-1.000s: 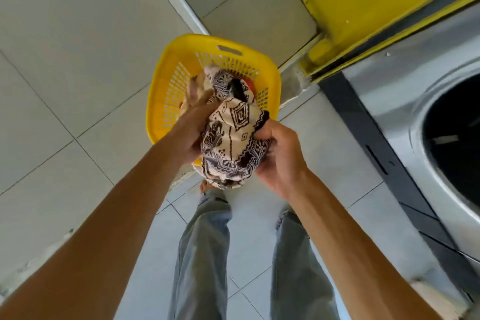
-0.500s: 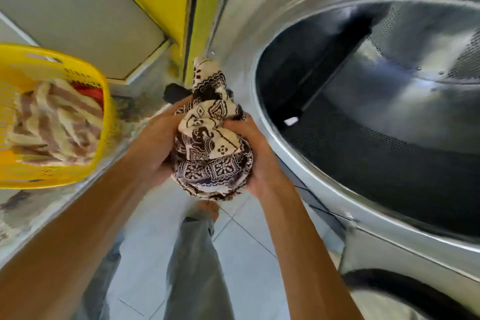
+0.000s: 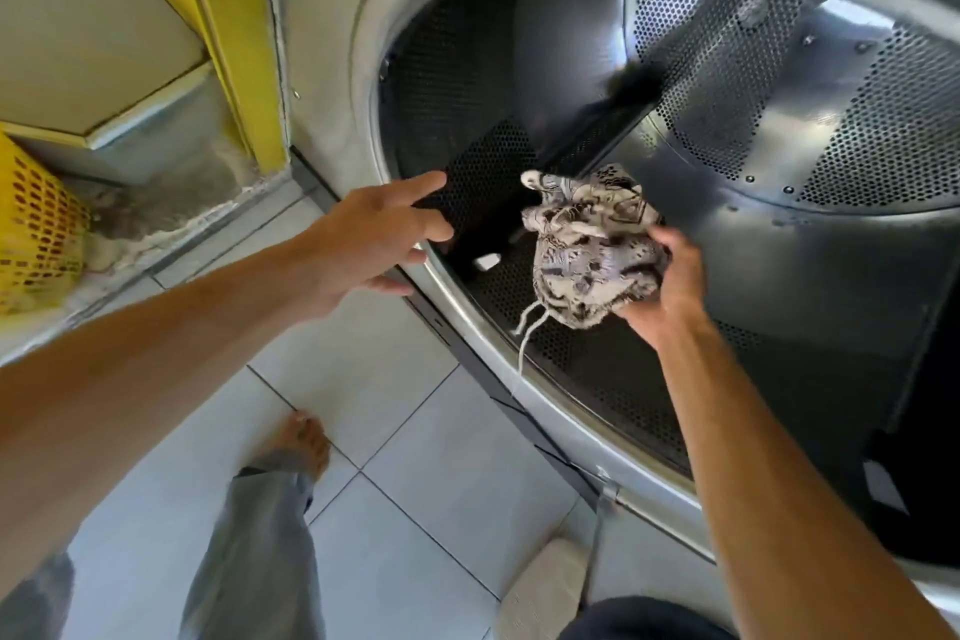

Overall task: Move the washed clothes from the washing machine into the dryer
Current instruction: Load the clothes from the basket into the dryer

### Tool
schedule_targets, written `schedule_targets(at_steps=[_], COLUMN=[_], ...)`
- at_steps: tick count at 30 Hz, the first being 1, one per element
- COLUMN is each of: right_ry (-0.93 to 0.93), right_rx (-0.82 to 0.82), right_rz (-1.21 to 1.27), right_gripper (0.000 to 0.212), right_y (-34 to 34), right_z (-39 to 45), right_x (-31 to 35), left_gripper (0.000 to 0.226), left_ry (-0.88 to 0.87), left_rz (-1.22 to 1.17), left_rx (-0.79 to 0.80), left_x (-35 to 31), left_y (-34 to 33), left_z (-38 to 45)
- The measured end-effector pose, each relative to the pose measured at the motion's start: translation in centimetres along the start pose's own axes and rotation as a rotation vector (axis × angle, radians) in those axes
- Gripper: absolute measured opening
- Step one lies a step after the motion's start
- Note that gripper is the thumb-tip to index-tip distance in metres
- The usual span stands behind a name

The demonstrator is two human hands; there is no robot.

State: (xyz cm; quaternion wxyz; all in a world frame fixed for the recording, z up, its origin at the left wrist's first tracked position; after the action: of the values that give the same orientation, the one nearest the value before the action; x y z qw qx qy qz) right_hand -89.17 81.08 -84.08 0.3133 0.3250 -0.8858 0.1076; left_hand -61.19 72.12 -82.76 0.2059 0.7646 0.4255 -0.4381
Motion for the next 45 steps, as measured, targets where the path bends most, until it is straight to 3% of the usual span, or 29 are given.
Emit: schedule_targets(at_steps=[3,5,9,15,18,23,26,28,31,33,35,38,43,45], right_ry=[0.012,-0.003,0.032,0.060,0.123,0.236,0.415,0.580,0.807,0.864,0.893,0.815,0.592,0.604], right_rx=[-0.142,-0.127,0.113,0.491,0.641,0.795,0.811,0.798,0.812,0.707,0.569,0.525,0.612,0.638], right_rz=[-0.183,-0.320,-0.543,-0.754,-0.888,-1.087,-1.224,-1.295,-1.402,-1.521,-1.665,-1.780,-1.447,-1.364], right_gripper=[0.020,0.016,0.011,0.014,0.019,0.023,0.022,0.039,0.085,0.094,0.087,0.057,0.008,0.007], right_y=[-0.7,-2.9,-10.2,-24.1,-31.4,-43.0,-49.3,-53.0,-57.2,-58.7,-59.2,-58.8,-56.7,-55.5], right_z=[1.0,0.5,-1.6,-8.1,-11.3,-15.5,-16.5,-16.0,-14.0,-11.2,-9.0,-8.9,-12.5,-16.2], right_x=[0.9,-0.2,-5.4,-15.8,-20.0,-25.6,-28.8,-31.7,-36.2,-38.6,-40.1,-40.4,-38.4,-36.3], left_gripper=[0.061,0.060,0.055,0.036,0.039,0.033,0.035,0.034,0.031,0.031,0.030,0.027,0.015,0.031], left_ry=[0.012,0.024,0.070,0.161,0.214,0.234,0.234,0.246,0.274,0.301,0.303,0.289,0.308,0.277], left_rz=[-0.015,-0.034,-0.050,-0.119,-0.112,-0.190,-0.226,-0.265,-0.286,-0.326,-0.375,-0.304,-0.333,-0.373], left_rx=[-0.012,-0.035,-0.123,-0.434,-0.558,-0.671,-0.719,-0.772,-0.827,-0.794,-0.741,-0.728,-0.726,-0.731], left_x=[1.0,1.9,3.8,7.8,10.2,14.1,16.7,18.6,21.2,22.4,22.8,22.7,22.1,21.0], left_y=[0.3,1.0,4.8,15.7,22.2,33.0,38.4,41.4,44.4,45.3,45.7,46.6,46.8,46.6], left_z=[0.2,0.0,-1.5,-5.9,-9.0,-13.5,-15.8,-16.7,-17.2,-16.7,-15.8,-14.7,-14.5,-14.7])
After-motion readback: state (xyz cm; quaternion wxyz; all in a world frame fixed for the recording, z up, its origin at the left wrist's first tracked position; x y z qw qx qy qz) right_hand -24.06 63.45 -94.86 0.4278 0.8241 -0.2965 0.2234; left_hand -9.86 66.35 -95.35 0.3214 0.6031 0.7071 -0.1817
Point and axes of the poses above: each hand's wrist, its own z-axis towards the middle knuckle, its own y-axis out of the back of the hand, x = y × z, the point moved 5 cm from there along z, towards the middle knuckle, and after that the axes turned 9 degrees about -y, right-handed, at the moved point
